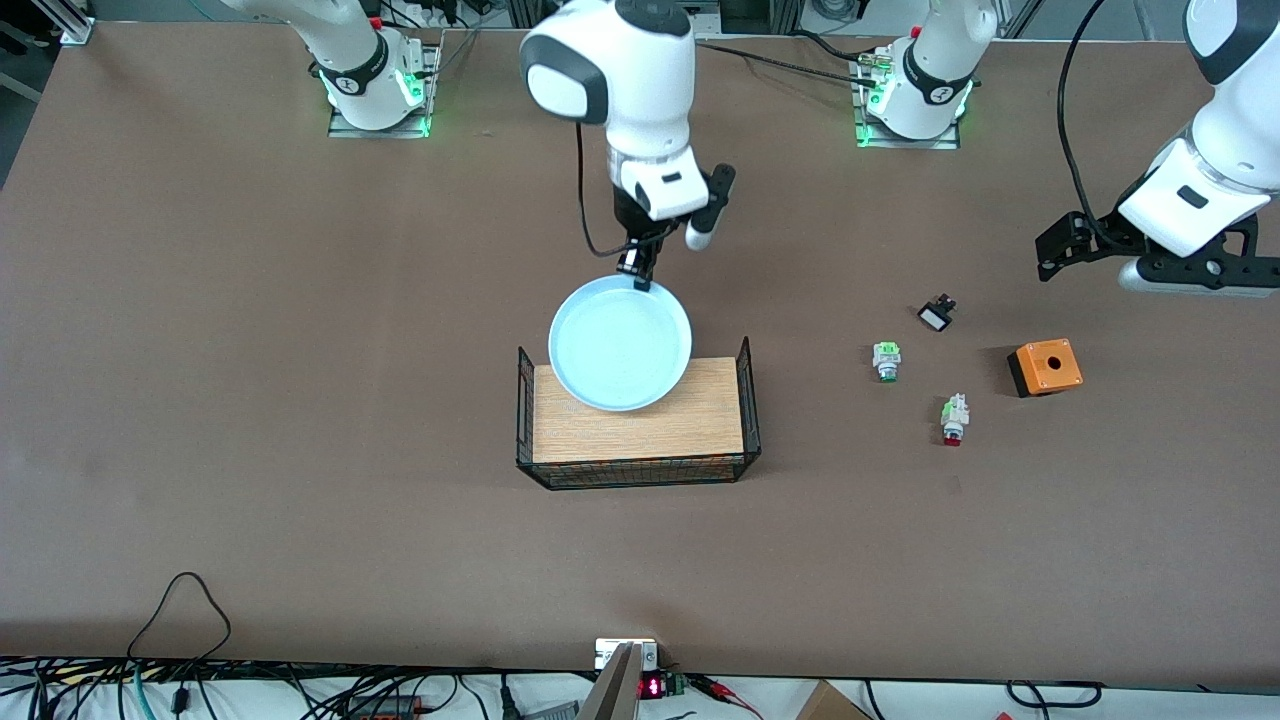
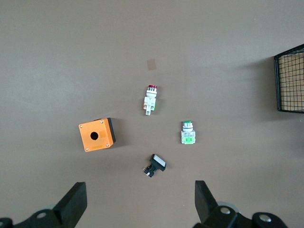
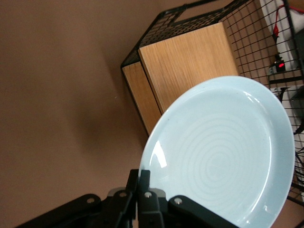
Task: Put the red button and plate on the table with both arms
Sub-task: 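Lift the blue plate off the tray with the right gripper, then carry the plate away from the tray with the right gripper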
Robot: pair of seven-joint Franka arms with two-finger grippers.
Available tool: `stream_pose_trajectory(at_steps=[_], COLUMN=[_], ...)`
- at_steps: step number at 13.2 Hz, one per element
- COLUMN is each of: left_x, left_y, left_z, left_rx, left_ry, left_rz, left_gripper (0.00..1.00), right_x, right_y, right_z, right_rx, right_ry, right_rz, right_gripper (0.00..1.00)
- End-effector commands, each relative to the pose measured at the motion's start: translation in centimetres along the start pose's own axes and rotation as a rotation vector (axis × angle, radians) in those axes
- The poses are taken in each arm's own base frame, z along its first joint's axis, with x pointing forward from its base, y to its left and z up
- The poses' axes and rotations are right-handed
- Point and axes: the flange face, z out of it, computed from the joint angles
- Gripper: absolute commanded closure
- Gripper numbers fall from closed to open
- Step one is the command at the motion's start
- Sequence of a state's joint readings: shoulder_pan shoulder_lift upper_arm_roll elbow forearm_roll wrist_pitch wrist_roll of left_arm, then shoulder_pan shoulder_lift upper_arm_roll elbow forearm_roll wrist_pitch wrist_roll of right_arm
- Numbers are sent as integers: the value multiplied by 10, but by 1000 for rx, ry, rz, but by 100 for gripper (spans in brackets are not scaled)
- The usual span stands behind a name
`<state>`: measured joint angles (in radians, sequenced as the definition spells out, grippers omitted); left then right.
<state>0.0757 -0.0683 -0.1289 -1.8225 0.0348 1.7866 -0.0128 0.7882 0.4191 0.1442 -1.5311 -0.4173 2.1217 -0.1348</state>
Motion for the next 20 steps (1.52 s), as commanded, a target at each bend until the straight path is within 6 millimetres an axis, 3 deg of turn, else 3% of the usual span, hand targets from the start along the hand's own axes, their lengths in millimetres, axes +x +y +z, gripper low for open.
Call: stream_pose_trajectory(at_steps=[1,4,9,14,17,20], left_x=[-4,-4,-4,-3,-4,-4], left_y=[-1,-1,-1,-1,-1,-1], left_z=[0,-1,-3,-3,-3,-2], left_rx=[-12,-12,-12,-12,-12,-12], left_ry=[7,7,9,10,8,7], left_rz=[1,1,1,-1,-1,-1], left_gripper=[0,0,0,0,0,0], right_x=[-14,-40,-56,-107,-149,-209], right_y=[12,48,58,145,191,236], right_z=[-41,-53,-68,-60,-31,5], right_rx=[-23,-6,-8,76,104,164], right_ry=[-18,-77,-128,-116,-147,-123], right_rz=[38,108,144,157,91,74], right_gripper=[100,100,100,100,100,100])
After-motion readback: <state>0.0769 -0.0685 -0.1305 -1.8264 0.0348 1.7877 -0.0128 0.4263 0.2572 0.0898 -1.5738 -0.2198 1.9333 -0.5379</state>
